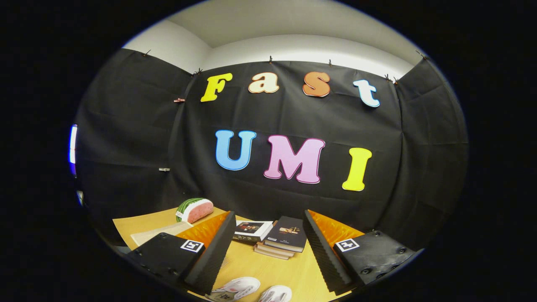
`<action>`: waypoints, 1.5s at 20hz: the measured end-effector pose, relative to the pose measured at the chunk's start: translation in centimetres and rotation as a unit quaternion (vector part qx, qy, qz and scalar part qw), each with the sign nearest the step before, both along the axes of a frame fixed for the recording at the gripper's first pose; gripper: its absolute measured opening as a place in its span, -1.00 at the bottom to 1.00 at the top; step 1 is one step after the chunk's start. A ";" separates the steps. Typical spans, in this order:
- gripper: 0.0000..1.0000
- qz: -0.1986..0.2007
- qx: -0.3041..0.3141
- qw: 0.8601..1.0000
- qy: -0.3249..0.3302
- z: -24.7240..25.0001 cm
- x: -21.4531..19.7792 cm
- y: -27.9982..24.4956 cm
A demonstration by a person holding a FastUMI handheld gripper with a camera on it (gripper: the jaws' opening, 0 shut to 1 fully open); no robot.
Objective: Open the storage box then place both shoes into the box .Put the left shoe in first, then the right shoe, with the right side of both shoes facing outward in a uniform manner.
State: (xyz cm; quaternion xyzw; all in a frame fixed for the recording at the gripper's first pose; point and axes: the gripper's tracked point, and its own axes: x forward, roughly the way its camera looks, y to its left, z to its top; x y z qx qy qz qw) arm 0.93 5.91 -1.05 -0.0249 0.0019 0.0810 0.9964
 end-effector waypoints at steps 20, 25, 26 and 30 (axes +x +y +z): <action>0.95 0.236 0.320 0.844 0.359 -15.8 -1.0 12.8; 0.95 0.224 0.390 0.776 0.442 -22.9 -1.5 14.0; 0.95 0.220 0.402 0.765 0.452 -23.9 -1.4 14.3; 0.95 0.212 0.448 0.728 0.474 -26.6 -0.8 15.7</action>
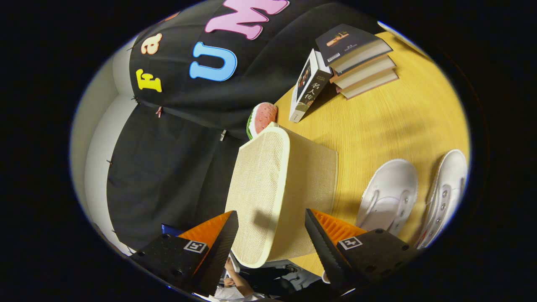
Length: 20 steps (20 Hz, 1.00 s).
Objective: Open the storage box then place both shoes into the box .Put the left shoe in first, then the right shoe, with the right side of both shoes facing outward in a uniform manner.
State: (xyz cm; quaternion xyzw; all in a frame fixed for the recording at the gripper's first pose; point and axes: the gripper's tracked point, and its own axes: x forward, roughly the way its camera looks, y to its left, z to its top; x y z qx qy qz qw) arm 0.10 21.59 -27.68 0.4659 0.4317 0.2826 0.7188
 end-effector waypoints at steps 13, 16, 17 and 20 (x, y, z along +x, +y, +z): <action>-0.73 -0.011 0.084 0.995 0.047 1.5 -0.6 3.6; -0.81 -0.005 0.060 0.998 0.028 2.6 -1.3 3.6; -0.82 -0.012 0.073 0.997 0.020 4.1 -1.2 3.7; -0.83 -0.031 0.091 0.995 -0.014 8.9 -0.3 4.9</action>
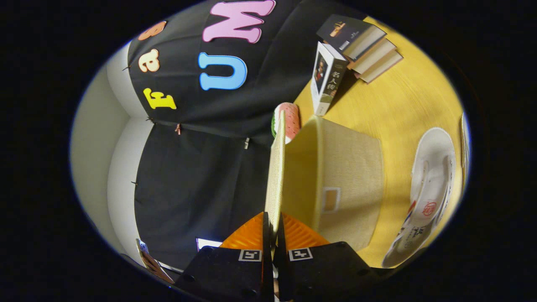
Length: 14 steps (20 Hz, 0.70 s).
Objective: Open the storage box then place both shoes into the box .Put the left shoe in first, then the right shoe, with the right side of both shoes facing outward in a uniform manner.
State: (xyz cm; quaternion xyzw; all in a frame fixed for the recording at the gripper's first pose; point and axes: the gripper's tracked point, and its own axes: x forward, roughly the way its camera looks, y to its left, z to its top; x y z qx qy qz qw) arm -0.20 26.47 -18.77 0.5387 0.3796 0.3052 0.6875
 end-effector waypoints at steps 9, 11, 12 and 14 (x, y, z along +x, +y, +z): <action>-0.78 0.027 -0.035 0.994 -0.103 10.4 2.6 11.7; -0.77 0.039 -0.041 0.992 -0.114 10.9 3.1 15.0; -0.77 0.044 -0.044 0.991 -0.115 10.9 3.4 16.6; -0.72 0.057 -0.048 0.989 -0.124 10.9 4.2 20.0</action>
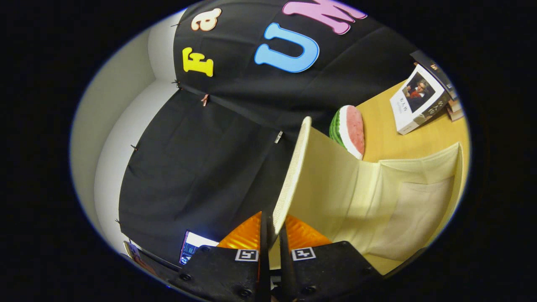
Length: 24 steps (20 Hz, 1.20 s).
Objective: Open the storage box then place both shoes into the box .Put the left shoe in first, then the right shoe, with the right side of both shoes facing outward in a uniform manner.
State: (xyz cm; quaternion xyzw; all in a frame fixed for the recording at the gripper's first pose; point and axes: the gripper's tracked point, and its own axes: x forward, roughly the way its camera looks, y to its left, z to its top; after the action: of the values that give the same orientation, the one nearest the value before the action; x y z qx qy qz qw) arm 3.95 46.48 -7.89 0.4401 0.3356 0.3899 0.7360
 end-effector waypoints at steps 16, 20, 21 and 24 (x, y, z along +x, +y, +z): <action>0.93 -0.110 -0.152 0.975 -0.117 -0.4 -3.4 -14.2; 0.94 -0.166 -0.268 0.941 -0.121 -4.2 -5.2 -24.1; 0.95 -0.173 -0.300 0.931 -0.115 -5.7 -5.8 -26.2; 0.95 -0.174 -0.379 0.905 -0.085 -11.3 -8.4 -31.3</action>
State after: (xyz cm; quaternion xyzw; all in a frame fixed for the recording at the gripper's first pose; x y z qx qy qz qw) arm -4.41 15.21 -19.19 0.1447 0.3120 0.1354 0.9292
